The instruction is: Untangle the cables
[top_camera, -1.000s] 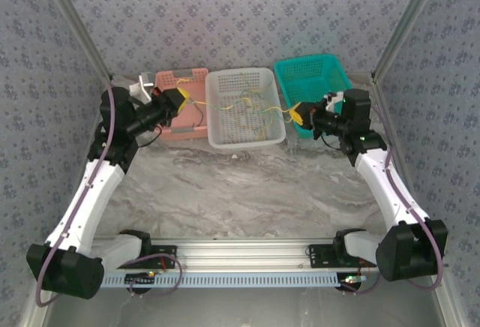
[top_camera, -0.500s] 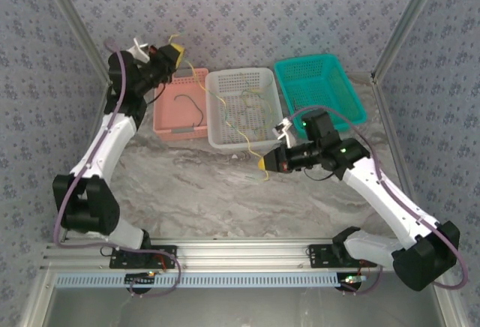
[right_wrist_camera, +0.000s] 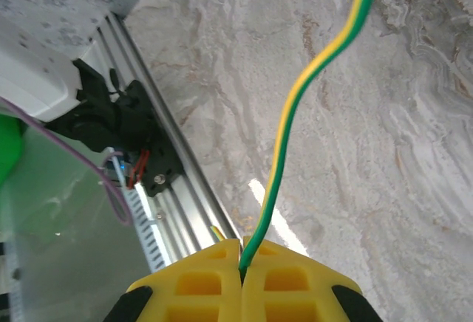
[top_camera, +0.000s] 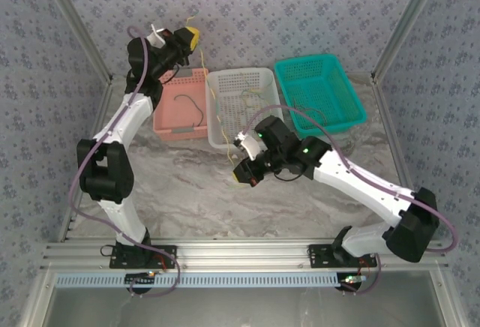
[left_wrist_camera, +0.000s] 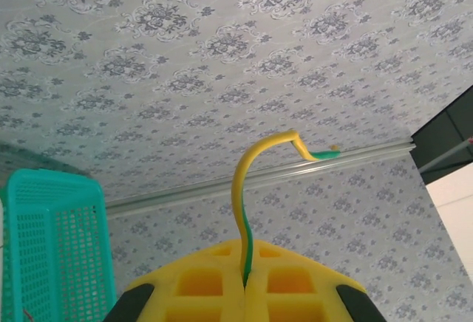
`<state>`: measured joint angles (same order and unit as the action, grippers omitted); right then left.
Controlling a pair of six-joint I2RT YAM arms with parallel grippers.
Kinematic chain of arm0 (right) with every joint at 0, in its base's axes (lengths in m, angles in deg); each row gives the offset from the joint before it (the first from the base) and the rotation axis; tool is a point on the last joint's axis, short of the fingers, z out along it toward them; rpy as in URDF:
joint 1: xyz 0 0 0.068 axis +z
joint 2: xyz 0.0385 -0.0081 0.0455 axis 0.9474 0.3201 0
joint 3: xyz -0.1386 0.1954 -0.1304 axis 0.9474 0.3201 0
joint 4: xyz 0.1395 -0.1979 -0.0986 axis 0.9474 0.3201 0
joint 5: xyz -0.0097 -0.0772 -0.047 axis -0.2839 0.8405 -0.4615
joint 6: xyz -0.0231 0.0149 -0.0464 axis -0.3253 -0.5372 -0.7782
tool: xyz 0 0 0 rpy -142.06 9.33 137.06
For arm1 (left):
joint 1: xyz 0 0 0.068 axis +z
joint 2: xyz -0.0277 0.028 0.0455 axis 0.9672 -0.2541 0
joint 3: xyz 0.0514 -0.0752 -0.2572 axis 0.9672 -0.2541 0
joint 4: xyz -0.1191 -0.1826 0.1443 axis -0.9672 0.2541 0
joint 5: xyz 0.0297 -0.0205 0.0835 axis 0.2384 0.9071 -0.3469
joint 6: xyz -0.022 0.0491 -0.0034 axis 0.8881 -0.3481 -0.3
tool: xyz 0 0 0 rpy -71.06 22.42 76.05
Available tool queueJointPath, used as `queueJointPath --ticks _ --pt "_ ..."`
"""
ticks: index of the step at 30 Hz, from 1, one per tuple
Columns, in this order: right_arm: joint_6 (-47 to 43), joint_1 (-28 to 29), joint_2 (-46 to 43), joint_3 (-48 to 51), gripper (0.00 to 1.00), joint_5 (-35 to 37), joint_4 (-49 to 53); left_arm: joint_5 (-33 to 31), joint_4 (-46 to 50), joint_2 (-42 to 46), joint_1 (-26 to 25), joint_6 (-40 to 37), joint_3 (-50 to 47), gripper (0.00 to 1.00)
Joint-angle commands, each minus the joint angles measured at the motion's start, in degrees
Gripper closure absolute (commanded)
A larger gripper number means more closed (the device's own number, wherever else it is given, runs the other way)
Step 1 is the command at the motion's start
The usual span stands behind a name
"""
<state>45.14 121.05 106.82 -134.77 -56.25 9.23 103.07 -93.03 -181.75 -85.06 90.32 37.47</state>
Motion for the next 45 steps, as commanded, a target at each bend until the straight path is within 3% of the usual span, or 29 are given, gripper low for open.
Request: queueJointPath --ticks 1,15,20,22,31,36,40,43,45 --pt "-3.9 5.5 3.7 0.7 1.00 -3.1 19.0 -15.2 -10.8 -1.2 3.0 3.6 8.1 1.00" --pt "-10.1 9.9 13.1 -7.6 1.00 -5.1 22.2 -15.6 -4.6 -11.1 0.8 6.1 26.3 1.00" --pt "-5.7 6.9 8.9 -6.1 1.00 -10.6 15.4 -13.0 -1.1 -11.5 0.2 5.9 28.5 1.00" --pt "-2.7 4.6 6.1 -5.0 1.00 -13.3 11.7 -11.1 1.4 -10.7 0.3 5.1 28.4 0.85" --pt "3.8 -3.2 -0.5 -7.1 1.00 -20.9 4.8 -3.4 15.1 -5.3 1.3 -0.8 28.3 0.47" --pt "7.8 -8.1 -2.3 -6.3 1.00 -25.0 0.2 -5.7 35.9 -0.5 3.0 -14.3 32.4 0.15" --pt "7.9 -9.4 -2.3 -6.8 1.00 -26.7 0.6 -3.9 44.9 -2.1 4.5 -18.4 38.8 0.06" --pt "8.7 -10.4 -3.2 -6.5 1.00 -27.0 -0.2 -4.5 52.8 -3.1 4.7 -23.1 43.9 0.05" --pt "10.7 -11.8 -4.3 -5.7 1.00 -26.9 -2.6 -5.4 63.0 -6.2 4.7 -28.1 52.6 0.05"
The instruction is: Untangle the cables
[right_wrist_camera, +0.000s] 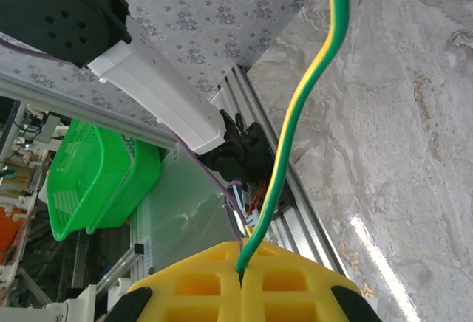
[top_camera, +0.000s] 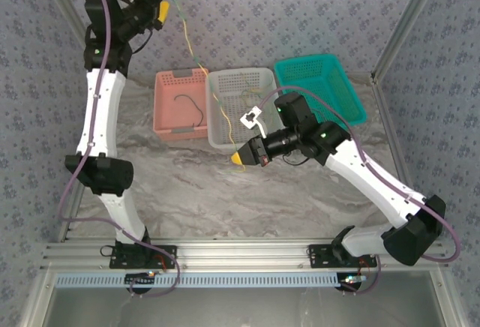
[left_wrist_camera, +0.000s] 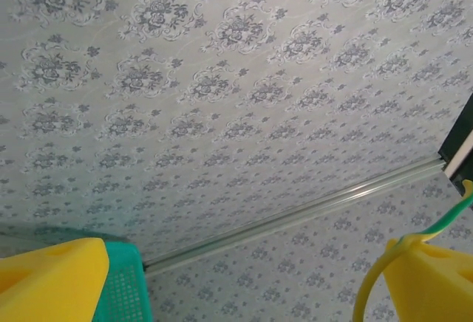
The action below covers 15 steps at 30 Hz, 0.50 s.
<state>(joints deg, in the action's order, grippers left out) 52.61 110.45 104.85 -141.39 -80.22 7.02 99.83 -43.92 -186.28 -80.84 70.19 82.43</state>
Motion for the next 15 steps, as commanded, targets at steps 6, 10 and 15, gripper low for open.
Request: queueJointPath --ticks 6,10,15 --pt "5.9 -4.7 -4.1 -0.2 1.00 -0.9 -2.4 10.5 30.3 -11.5 0.1 -10.5 27.1 0.26" --pt "1.6 -3.9 -0.8 -5.0 1.00 2.7 5.7 17.7 33.1 -11.5 -3.8 -11.2 27.2 0.27" --pt "2.5 -4.5 -1.3 -4.7 1.00 5.7 4.5 7.4 48.4 -6.9 -5.2 -19.3 25.4 0.23"
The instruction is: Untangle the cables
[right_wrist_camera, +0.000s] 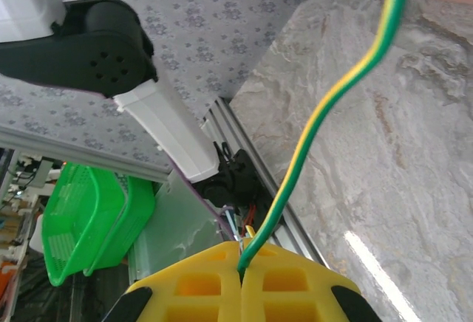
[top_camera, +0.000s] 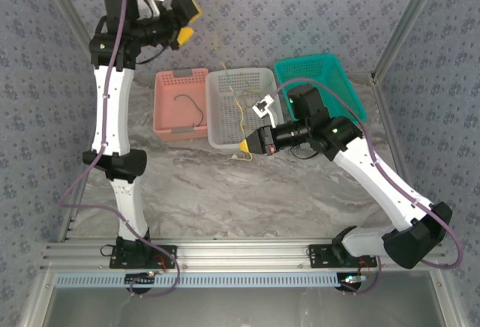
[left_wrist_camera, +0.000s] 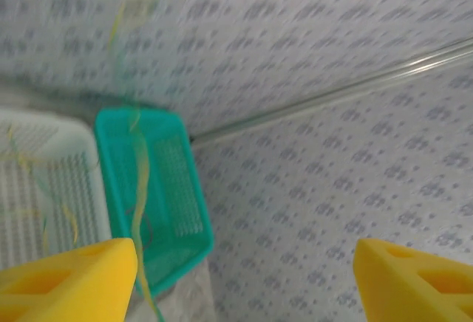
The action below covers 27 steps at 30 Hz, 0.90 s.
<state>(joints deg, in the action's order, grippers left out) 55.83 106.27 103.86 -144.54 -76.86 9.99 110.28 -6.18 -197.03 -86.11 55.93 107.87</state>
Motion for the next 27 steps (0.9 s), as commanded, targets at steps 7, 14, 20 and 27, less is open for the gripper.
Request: queueJointPath --ticks 7,14,20,27 --pt "2.8 -3.7 -2.6 -1.3 1.00 4.9 -3.6 -7.0 8.5 19.4 -7.1 -15.1 -21.9 0.36" --pt "5.0 -6.4 -2.8 -1.3 1.00 5.5 -5.1 -5.4 -18.3 41.9 -9.8 -7.4 -63.0 0.29" --pt "8.4 -7.8 -4.1 0.0 1.00 4.9 -8.7 -1.2 -22.1 44.5 -17.3 -10.6 -71.6 0.47" --pt "9.0 -7.7 -4.6 0.0 1.00 5.4 -8.9 -4.2 -23.1 40.6 -23.6 -12.5 -73.6 0.58"
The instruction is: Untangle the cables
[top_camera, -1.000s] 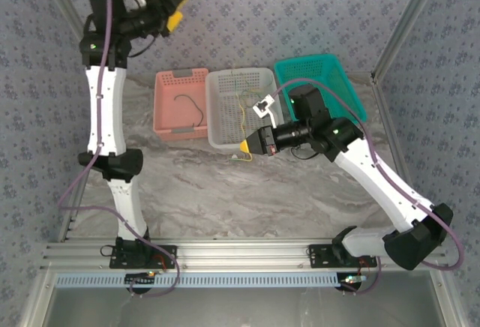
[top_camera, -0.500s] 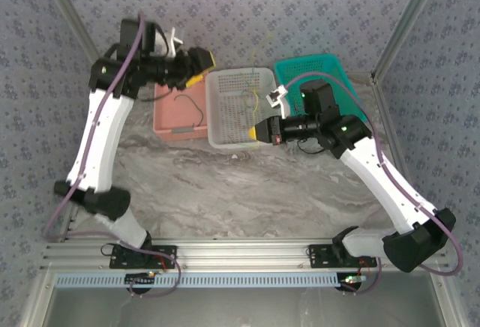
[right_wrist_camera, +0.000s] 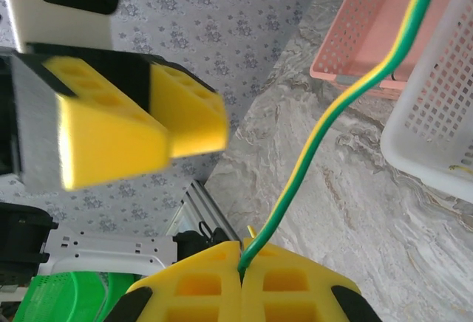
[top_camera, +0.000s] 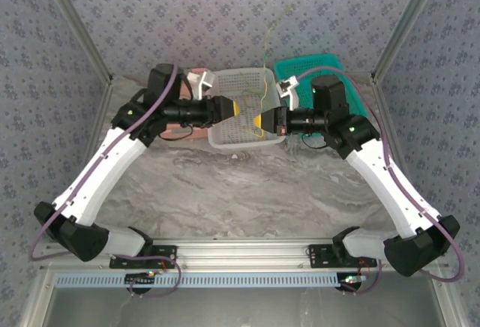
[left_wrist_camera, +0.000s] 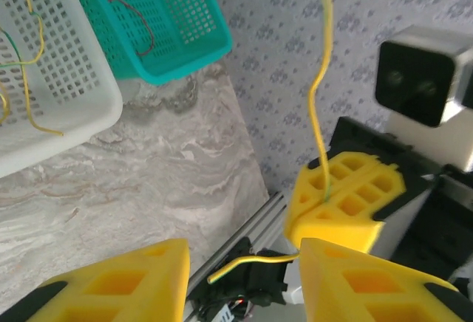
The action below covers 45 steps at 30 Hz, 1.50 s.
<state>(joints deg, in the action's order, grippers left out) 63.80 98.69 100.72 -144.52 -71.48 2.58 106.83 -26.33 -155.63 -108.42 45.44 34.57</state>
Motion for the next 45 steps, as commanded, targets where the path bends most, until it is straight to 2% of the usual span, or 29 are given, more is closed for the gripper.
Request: queueJointPath --ticks 1,4,8,13,19,26,30,34,39,43,45 --pt "1.1 -0.2 -1.6 -0.1 1.00 0.4 -1.5 -1.6 -2.9 -1.2 -2.0 -1.6 -0.5 0.56" --pt "1.7 -0.3 -2.1 0.1 1.00 1.6 -2.0 -4.7 -3.3 -1.9 -4.2 1.0 -1.4 0.47" --pt "3.0 -0.2 -2.7 0.6 1.00 3.3 -4.0 -8.8 -6.0 -1.3 -4.8 9.6 -6.1 0.47" --pt "4.2 -0.2 -3.3 1.9 1.00 5.9 -7.2 -12.6 -19.2 1.9 -5.5 25.9 -15.7 0.48" --pt "5.7 0.7 -3.2 2.8 1.00 7.7 -8.9 -20.7 -26.9 4.9 -7.1 40.3 -22.0 0.48" --pt "2.4 3.0 -3.3 2.6 1.00 10.7 -6.2 -35.1 -18.7 13.3 -8.2 55.0 -26.1 0.33" --pt "1.9 5.5 -3.2 3.2 1.00 12.7 -6.9 -36.7 -17.0 14.6 -8.7 63.5 -26.4 0.32" --pt "1.9 8.8 -2.5 3.7 1.00 15.9 -9.9 -36.2 -19.4 13.0 -11.1 70.7 -26.8 0.40" --pt "2.0 11.4 -2.1 5.0 1.00 20.4 -15.4 -35.2 -19.7 11.1 -13.4 75.5 -26.7 0.52" --pt "2.1 12.7 -1.8 5.5 1.00 22.1 -18.8 -36.4 -20.9 11.3 -14.2 78.6 -28.7 0.66" --pt "2.2 13.1 -1.8 6.2 1.00 22.7 -20.3 -37.3 -21.9 11.4 -14.3 80.1 -29.6 0.78"
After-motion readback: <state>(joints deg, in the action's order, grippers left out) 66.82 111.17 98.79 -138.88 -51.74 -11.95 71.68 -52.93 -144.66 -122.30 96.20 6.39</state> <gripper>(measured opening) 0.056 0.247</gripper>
